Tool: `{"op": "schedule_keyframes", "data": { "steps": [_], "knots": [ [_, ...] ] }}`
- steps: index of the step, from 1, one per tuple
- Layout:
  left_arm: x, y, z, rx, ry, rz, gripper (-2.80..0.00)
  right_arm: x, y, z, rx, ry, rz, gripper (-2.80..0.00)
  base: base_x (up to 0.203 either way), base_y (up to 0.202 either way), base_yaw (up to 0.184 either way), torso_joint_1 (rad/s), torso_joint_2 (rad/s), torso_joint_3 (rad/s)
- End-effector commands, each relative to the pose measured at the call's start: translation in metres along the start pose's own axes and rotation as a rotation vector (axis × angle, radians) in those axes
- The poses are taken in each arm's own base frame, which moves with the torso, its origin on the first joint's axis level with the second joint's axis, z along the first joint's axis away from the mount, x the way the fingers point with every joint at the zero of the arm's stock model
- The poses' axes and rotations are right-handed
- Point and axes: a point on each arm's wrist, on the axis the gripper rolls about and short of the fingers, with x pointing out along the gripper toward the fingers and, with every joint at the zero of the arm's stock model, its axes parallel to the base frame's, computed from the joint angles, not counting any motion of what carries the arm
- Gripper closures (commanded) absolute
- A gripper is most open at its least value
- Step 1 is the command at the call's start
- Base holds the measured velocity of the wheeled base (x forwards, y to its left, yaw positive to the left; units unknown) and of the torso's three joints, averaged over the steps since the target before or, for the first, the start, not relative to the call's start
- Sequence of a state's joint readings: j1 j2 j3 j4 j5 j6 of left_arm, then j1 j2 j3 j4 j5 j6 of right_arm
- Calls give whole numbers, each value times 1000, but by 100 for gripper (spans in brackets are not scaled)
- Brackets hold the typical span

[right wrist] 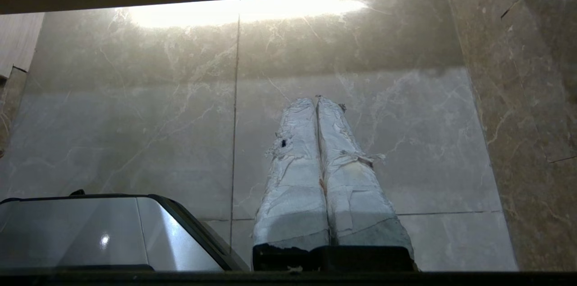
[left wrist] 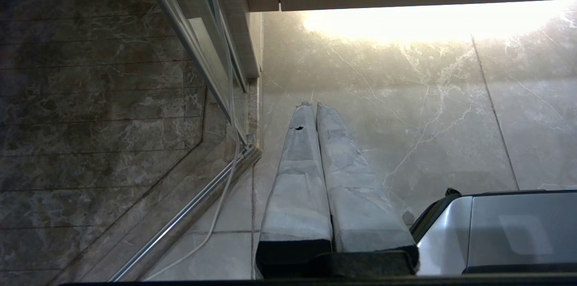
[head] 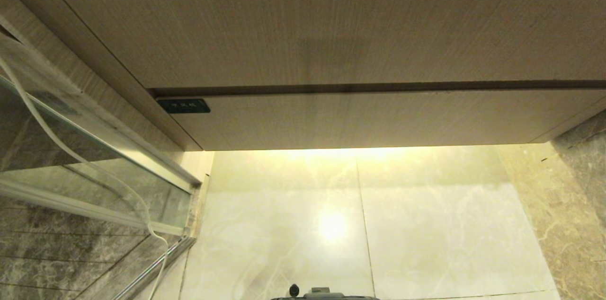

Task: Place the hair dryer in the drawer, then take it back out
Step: Pull open the drawer

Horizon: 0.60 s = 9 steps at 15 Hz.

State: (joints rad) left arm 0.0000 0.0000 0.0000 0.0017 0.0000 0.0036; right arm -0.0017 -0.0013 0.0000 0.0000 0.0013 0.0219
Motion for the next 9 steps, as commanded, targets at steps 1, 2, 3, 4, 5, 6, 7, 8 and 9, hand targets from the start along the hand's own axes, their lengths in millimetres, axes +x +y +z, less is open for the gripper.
{"op": "schedule_keyframes", "data": {
  "steps": [1,2,3,4,5,6,7,8,9],
  "knots": [
    [0,0,0,1,0,0,0,0,0,-1,1,3,0,0,0,0,0,0,0,0],
    [0,0,0,1,0,0,0,0,0,-1,1,3,0,0,0,0,0,0,0,0],
    [0,0,0,1,0,0,0,0,0,-1,1,3,0,0,0,0,0,0,0,0],
    [0,0,0,1,1,0,0,0,0,0,1,1,0,0,0,0,0,0,0,0],
    [0,0,0,0,1,0,0,0,0,-1,3,1,0,0,0,0,0,0,0,0],
    [0,0,0,0,0,0,0,0,0,-1,3,3,0,0,0,0,0,0,0,0],
    [0,0,0,0,0,0,0,0,0,-1,3,2,0,0,0,0,0,0,0,0],
    [0,0,0,1,1,0,0,0,0,-1,3,2,0,0,0,0,0,0,0,0],
    [0,0,0,-1,0,0,0,0,0,-1,3,1,0,0,0,0,0,0,0,0]
  ]
}}
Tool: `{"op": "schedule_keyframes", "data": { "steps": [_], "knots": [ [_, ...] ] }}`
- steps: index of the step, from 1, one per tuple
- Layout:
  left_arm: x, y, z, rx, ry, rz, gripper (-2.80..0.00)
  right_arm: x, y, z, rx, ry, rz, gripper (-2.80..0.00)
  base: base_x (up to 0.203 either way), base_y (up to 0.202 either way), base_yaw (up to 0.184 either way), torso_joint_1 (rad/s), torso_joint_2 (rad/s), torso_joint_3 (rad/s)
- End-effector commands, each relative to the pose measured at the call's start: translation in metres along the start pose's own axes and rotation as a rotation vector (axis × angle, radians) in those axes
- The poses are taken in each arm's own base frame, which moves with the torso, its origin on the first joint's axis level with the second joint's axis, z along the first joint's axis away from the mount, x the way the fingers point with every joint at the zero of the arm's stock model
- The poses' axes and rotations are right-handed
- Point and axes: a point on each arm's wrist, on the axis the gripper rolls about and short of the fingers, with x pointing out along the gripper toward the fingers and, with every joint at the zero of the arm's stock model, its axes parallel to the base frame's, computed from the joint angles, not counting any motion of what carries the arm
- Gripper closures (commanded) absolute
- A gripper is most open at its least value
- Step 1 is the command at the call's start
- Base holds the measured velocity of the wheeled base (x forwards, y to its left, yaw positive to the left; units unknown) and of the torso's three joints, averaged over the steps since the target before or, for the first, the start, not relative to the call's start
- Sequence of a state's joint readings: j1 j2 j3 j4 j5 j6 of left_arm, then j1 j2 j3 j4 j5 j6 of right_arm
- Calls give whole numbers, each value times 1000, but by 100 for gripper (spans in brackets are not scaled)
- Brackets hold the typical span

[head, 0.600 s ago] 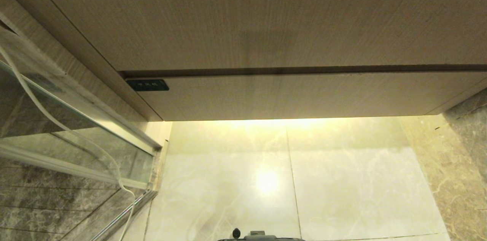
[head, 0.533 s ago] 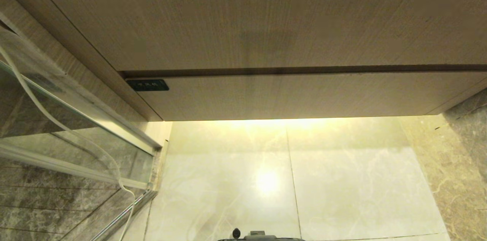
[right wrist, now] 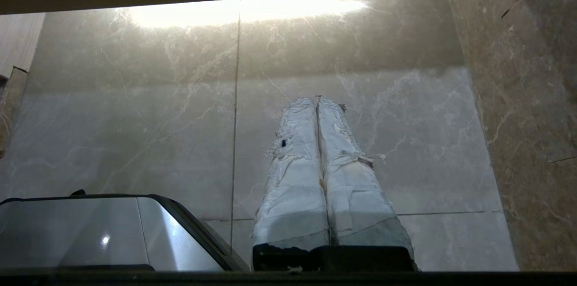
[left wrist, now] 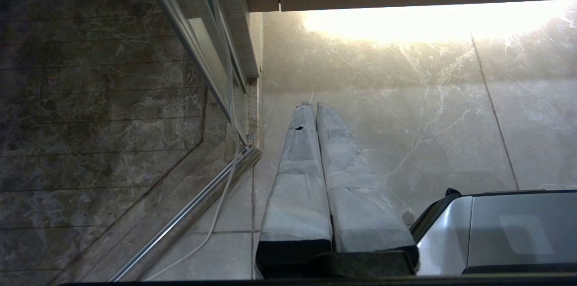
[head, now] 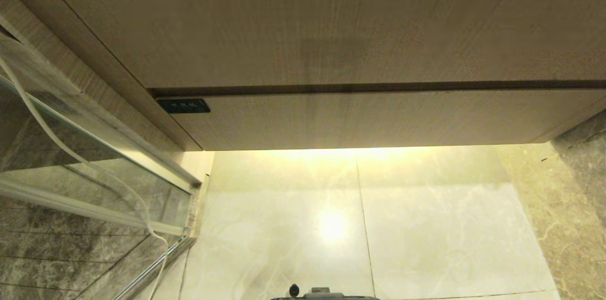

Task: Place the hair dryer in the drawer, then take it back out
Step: Pull open the drawer

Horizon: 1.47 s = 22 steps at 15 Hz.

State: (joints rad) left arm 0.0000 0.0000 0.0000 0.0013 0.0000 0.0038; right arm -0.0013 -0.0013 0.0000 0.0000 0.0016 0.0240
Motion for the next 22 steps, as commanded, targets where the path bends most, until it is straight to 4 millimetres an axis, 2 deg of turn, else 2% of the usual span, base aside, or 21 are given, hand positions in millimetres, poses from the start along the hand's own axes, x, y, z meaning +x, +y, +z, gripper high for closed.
{"op": "schedule_keyframes", "data": {
  "steps": [1,22],
  "knots": [
    [0,0,0,1,-1,0,0,0,0,0,1,1,0,0,0,0,0,0,0,0],
    [0,0,0,0,2,0,0,0,0,0,-27,1,3,0,0,0,0,0,0,0]
  ]
}}
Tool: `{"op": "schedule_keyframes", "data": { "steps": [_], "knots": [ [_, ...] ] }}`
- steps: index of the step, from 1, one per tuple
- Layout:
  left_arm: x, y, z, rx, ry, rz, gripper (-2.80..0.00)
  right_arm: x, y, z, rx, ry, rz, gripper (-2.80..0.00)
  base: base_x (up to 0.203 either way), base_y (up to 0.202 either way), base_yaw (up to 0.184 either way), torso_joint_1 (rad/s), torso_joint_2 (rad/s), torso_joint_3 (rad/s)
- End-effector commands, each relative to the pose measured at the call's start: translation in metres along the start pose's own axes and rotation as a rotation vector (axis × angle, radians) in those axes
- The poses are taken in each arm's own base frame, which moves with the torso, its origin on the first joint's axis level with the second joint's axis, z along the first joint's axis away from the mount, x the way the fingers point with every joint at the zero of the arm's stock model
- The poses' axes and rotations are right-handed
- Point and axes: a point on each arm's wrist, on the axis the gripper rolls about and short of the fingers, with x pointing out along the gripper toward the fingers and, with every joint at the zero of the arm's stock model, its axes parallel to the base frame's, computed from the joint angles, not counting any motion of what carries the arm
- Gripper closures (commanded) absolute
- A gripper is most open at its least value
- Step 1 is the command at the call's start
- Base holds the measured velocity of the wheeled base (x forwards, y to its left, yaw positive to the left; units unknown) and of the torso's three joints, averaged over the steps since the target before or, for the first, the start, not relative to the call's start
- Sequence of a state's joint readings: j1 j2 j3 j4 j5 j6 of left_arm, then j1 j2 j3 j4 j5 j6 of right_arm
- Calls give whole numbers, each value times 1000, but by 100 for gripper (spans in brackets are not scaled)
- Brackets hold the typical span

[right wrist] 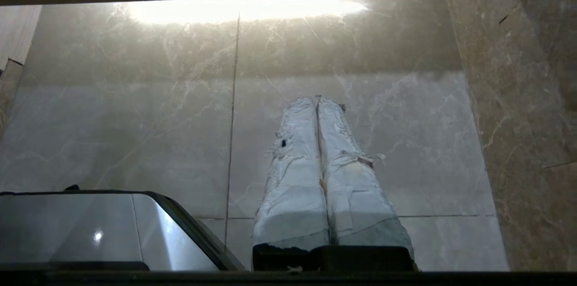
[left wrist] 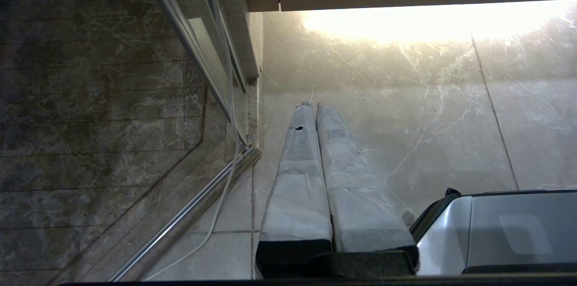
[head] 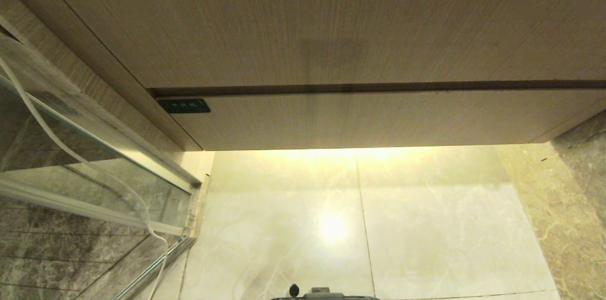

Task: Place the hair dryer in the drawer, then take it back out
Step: Pull open the drawer

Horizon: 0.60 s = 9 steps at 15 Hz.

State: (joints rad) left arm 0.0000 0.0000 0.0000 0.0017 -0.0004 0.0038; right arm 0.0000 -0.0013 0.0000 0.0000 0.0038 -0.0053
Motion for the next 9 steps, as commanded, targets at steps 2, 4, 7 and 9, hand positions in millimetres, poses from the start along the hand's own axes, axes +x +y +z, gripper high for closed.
{"op": "schedule_keyframes", "data": {
  "steps": [2,4,7,9],
  "knots": [
    [0,0,0,0,-2,0,0,0,0,0,1,0,1,0,0,0,0,0,0,0],
    [0,0,0,1,1,0,0,0,0,-1,3,0,0,0,0,0,0,0,0,0],
    [0,0,0,0,0,0,0,-1,0,5,13,-27,-6,0,0,0,0,0,0,0],
    [0,0,0,-1,0,0,0,-11,0,30,12,-79,-6,0,0,0,0,0,0,0]
  ]
}}
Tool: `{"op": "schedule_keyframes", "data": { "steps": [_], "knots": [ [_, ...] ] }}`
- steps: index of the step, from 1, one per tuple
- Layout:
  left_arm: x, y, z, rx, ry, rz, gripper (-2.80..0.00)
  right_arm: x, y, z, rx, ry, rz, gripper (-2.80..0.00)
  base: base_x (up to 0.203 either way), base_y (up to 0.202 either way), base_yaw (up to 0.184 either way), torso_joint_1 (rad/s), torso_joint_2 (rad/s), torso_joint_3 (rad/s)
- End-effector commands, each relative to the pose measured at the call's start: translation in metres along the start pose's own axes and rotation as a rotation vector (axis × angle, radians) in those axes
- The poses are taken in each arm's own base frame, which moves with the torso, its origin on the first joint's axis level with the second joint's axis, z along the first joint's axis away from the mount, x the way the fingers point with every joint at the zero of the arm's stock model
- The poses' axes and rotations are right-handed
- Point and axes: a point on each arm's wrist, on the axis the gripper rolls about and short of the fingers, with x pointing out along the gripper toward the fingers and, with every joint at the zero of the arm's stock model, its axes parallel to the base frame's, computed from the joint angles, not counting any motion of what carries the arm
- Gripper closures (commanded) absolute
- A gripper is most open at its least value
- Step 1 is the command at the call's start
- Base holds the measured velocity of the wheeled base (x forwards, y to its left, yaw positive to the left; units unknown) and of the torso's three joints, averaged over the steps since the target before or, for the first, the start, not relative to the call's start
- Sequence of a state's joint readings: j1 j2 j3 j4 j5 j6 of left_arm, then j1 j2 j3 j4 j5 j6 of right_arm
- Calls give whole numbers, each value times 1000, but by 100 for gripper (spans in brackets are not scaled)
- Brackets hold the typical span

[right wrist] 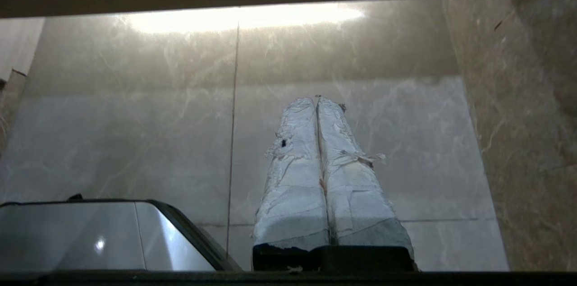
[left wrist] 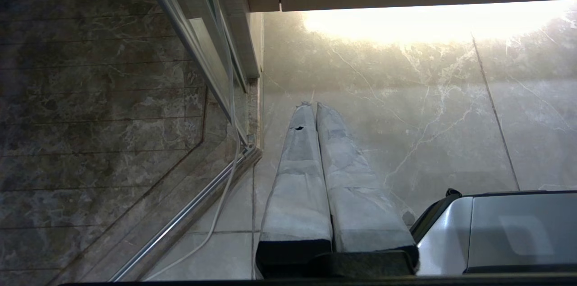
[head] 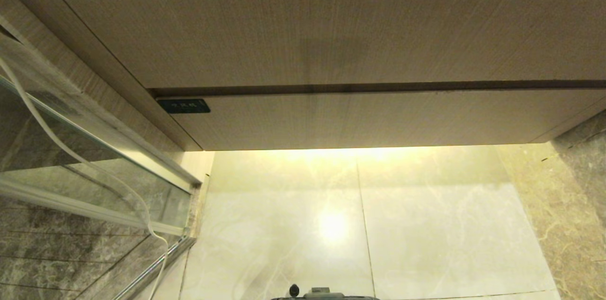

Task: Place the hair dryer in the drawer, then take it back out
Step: Pull open the drawer

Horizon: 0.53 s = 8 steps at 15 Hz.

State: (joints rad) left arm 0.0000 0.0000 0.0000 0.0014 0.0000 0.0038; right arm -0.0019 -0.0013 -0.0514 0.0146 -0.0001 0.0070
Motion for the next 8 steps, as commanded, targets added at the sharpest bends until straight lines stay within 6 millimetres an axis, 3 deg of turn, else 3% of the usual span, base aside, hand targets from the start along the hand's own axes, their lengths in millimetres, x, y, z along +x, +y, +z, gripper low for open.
{"op": "schedule_keyframes", "data": {
  "steps": [1,4,8],
  "knots": [
    [0,0,0,-1,0,0,0,-16,0,36,-1,-72,1,0,0,0,0,0,0,0],
    [0,0,0,-1,2,0,0,-53,1,74,-3,-40,12,0,0,0,0,0,0,0],
    [0,0,0,-1,0,0,0,-91,1,106,-1,41,29,0,0,0,0,0,0,0]
  ]
}}
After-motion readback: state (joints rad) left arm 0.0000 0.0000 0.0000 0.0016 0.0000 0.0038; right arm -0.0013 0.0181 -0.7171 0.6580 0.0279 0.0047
